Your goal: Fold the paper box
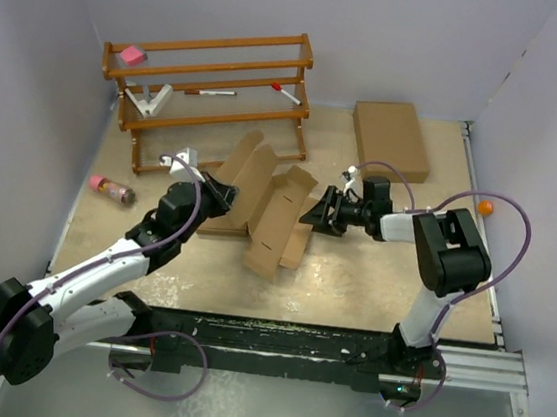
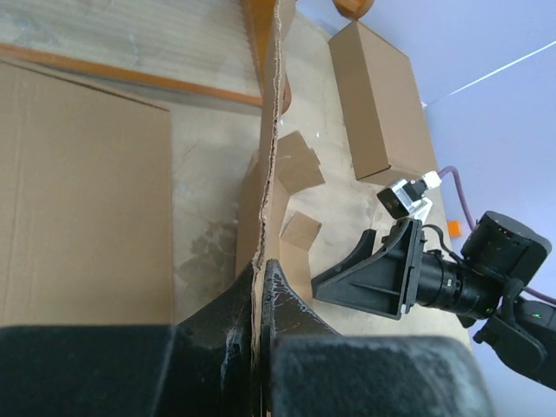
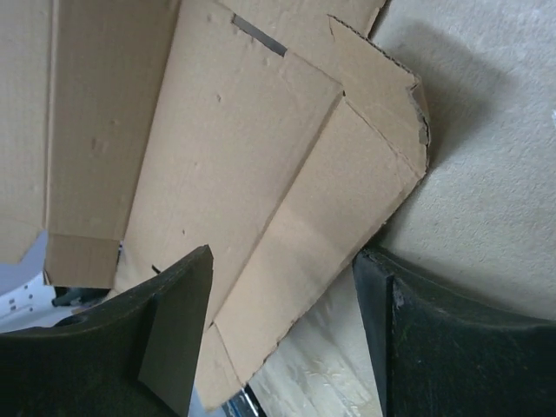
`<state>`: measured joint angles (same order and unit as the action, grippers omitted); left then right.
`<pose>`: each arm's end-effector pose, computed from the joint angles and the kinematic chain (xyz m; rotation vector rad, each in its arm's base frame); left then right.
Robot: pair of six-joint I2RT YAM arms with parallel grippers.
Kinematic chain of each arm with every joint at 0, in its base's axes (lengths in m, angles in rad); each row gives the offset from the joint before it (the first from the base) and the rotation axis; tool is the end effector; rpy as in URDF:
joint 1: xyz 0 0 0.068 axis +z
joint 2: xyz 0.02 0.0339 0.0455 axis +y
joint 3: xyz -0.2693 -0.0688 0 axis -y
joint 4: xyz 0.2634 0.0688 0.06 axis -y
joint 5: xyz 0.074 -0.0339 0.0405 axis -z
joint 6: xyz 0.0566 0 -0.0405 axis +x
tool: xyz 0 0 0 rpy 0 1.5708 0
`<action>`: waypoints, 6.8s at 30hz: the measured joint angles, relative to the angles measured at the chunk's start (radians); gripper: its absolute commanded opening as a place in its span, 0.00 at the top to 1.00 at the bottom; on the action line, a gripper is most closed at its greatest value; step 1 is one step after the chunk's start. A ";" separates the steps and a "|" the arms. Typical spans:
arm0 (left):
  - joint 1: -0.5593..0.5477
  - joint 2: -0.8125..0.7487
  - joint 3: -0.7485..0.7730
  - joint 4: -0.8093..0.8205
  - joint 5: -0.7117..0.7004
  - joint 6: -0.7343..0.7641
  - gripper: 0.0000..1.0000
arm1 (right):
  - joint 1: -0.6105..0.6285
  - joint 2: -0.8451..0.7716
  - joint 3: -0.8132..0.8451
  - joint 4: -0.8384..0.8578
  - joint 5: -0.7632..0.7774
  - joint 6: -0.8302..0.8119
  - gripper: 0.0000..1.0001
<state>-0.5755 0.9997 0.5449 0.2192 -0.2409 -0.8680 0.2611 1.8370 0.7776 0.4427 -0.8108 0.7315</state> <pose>0.2278 -0.1317 0.2482 -0.4481 1.8203 -0.8025 0.3413 0.1337 0.1076 0.0394 2.3319 1.4196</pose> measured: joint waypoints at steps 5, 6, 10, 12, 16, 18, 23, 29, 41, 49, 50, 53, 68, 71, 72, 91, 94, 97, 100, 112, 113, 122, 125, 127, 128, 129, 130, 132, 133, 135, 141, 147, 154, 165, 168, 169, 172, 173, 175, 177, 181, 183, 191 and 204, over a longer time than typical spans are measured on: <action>-0.020 -0.001 -0.022 -0.010 -0.025 -0.021 0.96 | 0.020 -0.053 0.004 -0.072 0.088 -0.016 0.68; -0.022 -0.001 -0.023 -0.010 -0.025 -0.020 0.96 | 0.021 -0.068 0.005 -0.082 0.107 -0.024 0.74; -0.031 0.030 -0.024 0.021 0.001 -0.004 0.96 | 0.021 -0.117 0.029 -0.133 0.167 -0.064 0.77; -0.039 0.066 -0.023 0.040 0.021 -0.002 0.96 | 0.021 -0.127 0.044 -0.145 0.183 -0.082 0.75; -0.050 0.127 -0.024 0.072 0.058 -0.003 0.96 | 0.020 -0.144 0.052 -0.158 0.195 -0.118 0.68; -0.054 0.146 -0.024 0.088 0.072 -0.003 0.96 | 0.021 -0.144 0.053 -0.159 0.194 -0.133 0.67; -0.055 0.164 -0.024 0.110 0.084 -0.002 0.96 | 0.021 -0.121 0.058 -0.160 0.179 -0.166 0.64; -0.055 0.173 -0.031 0.129 0.084 0.013 0.96 | 0.022 -0.042 0.067 -0.147 0.124 -0.179 0.58; -0.055 0.193 -0.047 0.145 0.084 0.064 0.96 | 0.026 -0.092 0.067 -0.106 0.059 -0.210 0.54; -0.055 0.203 -0.046 0.156 0.110 0.132 0.96 | 0.092 -0.089 0.128 -0.193 0.142 -0.285 0.65; -0.055 0.205 -0.045 0.162 0.117 0.140 0.96 | 0.109 -0.074 0.150 -0.225 0.181 -0.298 0.66; -0.055 0.215 -0.036 0.171 0.146 0.160 0.96 | 0.155 -0.029 0.202 -0.300 0.290 -0.340 0.62; -0.056 0.236 0.158 0.010 0.217 0.404 0.96 | -0.007 -0.197 0.284 -0.597 0.165 -0.740 0.11; -0.055 0.254 0.225 -0.026 0.238 0.507 0.96 | -0.142 -0.259 0.325 -0.698 0.071 -0.914 0.01; -0.056 0.261 0.242 -0.031 0.245 0.533 0.96 | -0.172 -0.274 0.331 -0.722 0.051 -0.952 0.00; -0.056 0.317 0.413 -0.155 0.443 0.924 0.96 | -0.216 -0.306 0.098 -0.227 -0.010 -1.125 0.14; -0.056 0.317 0.417 -0.156 0.470 0.943 0.96 | -0.216 -0.291 0.102 -0.216 0.006 -1.132 0.20; -0.056 0.317 0.418 -0.159 0.495 0.959 0.96 | -0.216 -0.270 0.118 -0.206 0.034 -1.132 0.28; -0.056 0.314 0.418 -0.163 0.519 0.968 0.96 | -0.216 -0.255 0.120 -0.190 0.062 -1.124 0.40; -0.056 0.285 0.425 -0.161 0.585 1.022 0.96 | -0.216 -0.278 0.068 -0.093 0.111 -1.085 1.00; -0.056 0.285 0.427 -0.158 0.589 1.033 0.96 | -0.216 -0.303 0.045 -0.069 0.113 -1.075 1.00; -0.076 0.282 0.472 -0.140 0.644 1.249 0.96 | -0.216 -0.452 -0.227 0.377 0.225 -0.947 1.00; -0.080 0.322 0.511 -0.163 0.657 1.312 0.96 | -0.216 -0.389 -0.224 0.404 0.262 -0.936 1.00; -0.080 0.366 0.533 -0.180 0.658 1.346 0.96 | -0.216 -0.357 -0.217 0.397 0.282 -0.927 1.00; -0.080 0.388 0.538 -0.188 0.658 1.362 0.96 | -0.216 -0.349 -0.212 0.386 0.291 -0.925 1.00; -0.080 0.410 0.538 -0.200 0.658 1.376 0.96 | -0.216 -0.343 -0.205 0.374 0.292 -0.925 1.00; -0.080 0.427 0.538 -0.211 0.659 1.385 0.96 | -0.216 -0.340 -0.199 0.364 0.291 -0.927 1.00; -0.080 0.456 0.538 -0.235 0.666 1.390 0.96 | -0.216 -0.340 -0.188 0.348 0.282 -0.938 1.00; -0.080 0.464 0.538 -0.245 0.672 1.389 0.96 | -0.217 -0.341 -0.184 0.340 0.269 -0.949 1.00; -0.080 0.474 0.538 -0.256 0.680 1.389 0.96 | -0.217 -0.342 -0.180 0.311 0.239 -0.980 0.97; -0.080 0.480 0.538 -0.261 0.681 1.371 0.96 | -0.217 -0.347 -0.145 0.144 0.132 -1.093 0.90; -0.080 0.548 0.554 -0.258 0.683 1.337 0.96 | -0.235 -0.317 -0.056 -0.005 0.075 -1.172 0.77; -0.080 0.560 0.558 -0.258 0.689 1.323 0.96 | -0.303 -0.321 -0.003 -0.216 -0.054 -1.331 0.45; -0.080 0.560 0.558 -0.259 0.693 1.321 0.96 | -0.483 -0.430 0.104 -0.496 -0.214 -1.536 0.44; -0.080 0.560 0.558 -0.259 0.700 1.316 0.96 | -0.484 -0.385 0.109 -0.387 -0.155 -1.387 0.49; -0.080 0.560 0.558 -0.259 0.703 1.314 0.96 | -0.480 -0.358 0.117 -0.365 -0.140 -1.348 0.49; -0.081 0.560 0.558 -0.259 0.710 1.307 0.96 | -0.451 -0.239 0.167 -0.315 -0.093 -1.242 0.49; -0.081 0.559 0.558 -0.258 0.711 1.305 0.96 | -0.437 -0.208 0.177 -0.309 -0.080 -1.220 0.49; -0.082 0.558 0.558 -0.259 0.714 1.300 0.96 | -0.400 -0.162 0.187 -0.303 -0.056 -1.188 0.49; -0.082 0.556 0.558 -0.259 0.718 1.296 0.96 | -0.358 -0.129 0.198 -0.301 -0.031 -1.164 0.49; -0.082 0.546 0.558 -0.259 0.721 1.291 0.96 | -0.312 -0.109 0.210 -0.296 -0.018 -1.150 0.48; -0.082 0.541 0.558 -0.259 0.724 1.284 0.96 | -0.313 -0.109 0.210 -0.296 -0.028 -1.169 0.47; -0.082 0.540 0.561 -0.263 0.728 1.249 0.96 | -0.319 -0.109 0.209 -0.345 -0.124 -1.302 0.46; -0.042 0.528 0.550 -0.230 0.753 1.136 0.96 | -0.322 -0.095 0.208 -0.359 -0.185 -1.275 0.46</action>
<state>-0.6170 1.5280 1.0954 -0.0109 0.5121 0.2680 -0.0612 1.7416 0.9852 0.0837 -0.9955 -0.5438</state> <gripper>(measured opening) 0.046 0.535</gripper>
